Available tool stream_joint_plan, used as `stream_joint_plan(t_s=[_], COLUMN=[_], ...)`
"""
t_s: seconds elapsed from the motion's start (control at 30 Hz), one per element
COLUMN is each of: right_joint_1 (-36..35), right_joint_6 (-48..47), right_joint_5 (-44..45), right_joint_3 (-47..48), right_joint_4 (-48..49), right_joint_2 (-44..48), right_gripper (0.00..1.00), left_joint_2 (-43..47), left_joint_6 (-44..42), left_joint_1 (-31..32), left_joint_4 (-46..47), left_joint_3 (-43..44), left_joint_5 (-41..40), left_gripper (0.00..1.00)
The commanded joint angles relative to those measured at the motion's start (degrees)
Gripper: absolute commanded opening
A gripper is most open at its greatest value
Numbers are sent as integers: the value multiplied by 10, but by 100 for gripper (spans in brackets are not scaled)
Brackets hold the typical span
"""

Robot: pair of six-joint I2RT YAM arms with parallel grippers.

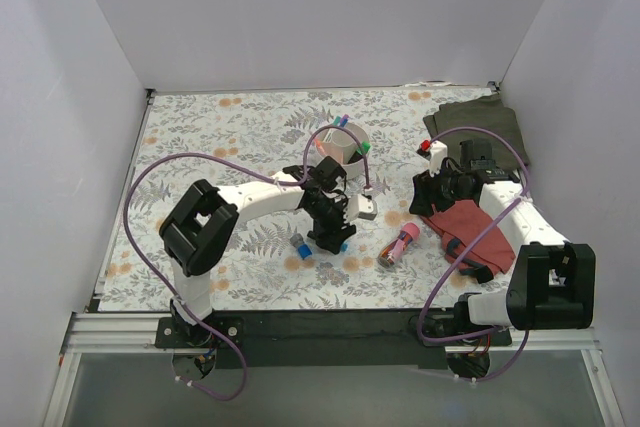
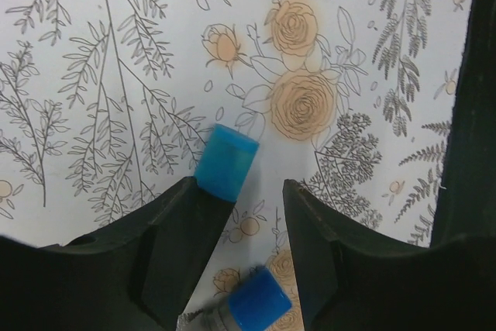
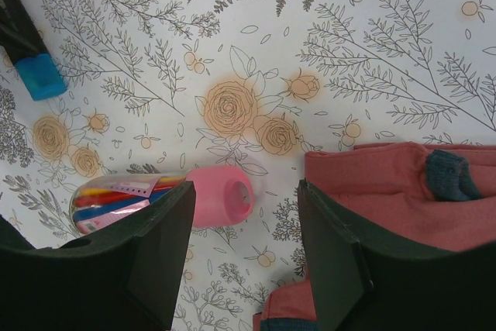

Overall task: Sort the stationery into containers
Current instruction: Pick up the pen from the center of the board.

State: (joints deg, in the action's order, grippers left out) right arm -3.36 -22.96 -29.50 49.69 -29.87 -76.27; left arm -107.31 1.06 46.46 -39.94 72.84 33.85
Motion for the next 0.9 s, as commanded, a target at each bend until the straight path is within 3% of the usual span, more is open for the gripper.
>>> stream_joint_plan(t_s=[0.0,0.57,0.87], right_joint_1=[3,5,7], right_joint_6=[-10,-7,-2], right_joint_5=[-7,0,-5], right_joint_3=[-4,-18,-19], right_joint_4=[12,12,12], right_joint_2=[10,25,28], right_gripper=[64,64,64], left_joint_2=[-11,-11,-7], left_joint_6=[39,13,-33], left_joint_1=[13,46,49], left_joint_4=[59,88,126], left_joint_3=[-9,-62,-116], left_joint_5=[-54,-84,-188], left_gripper=[48,41,43])
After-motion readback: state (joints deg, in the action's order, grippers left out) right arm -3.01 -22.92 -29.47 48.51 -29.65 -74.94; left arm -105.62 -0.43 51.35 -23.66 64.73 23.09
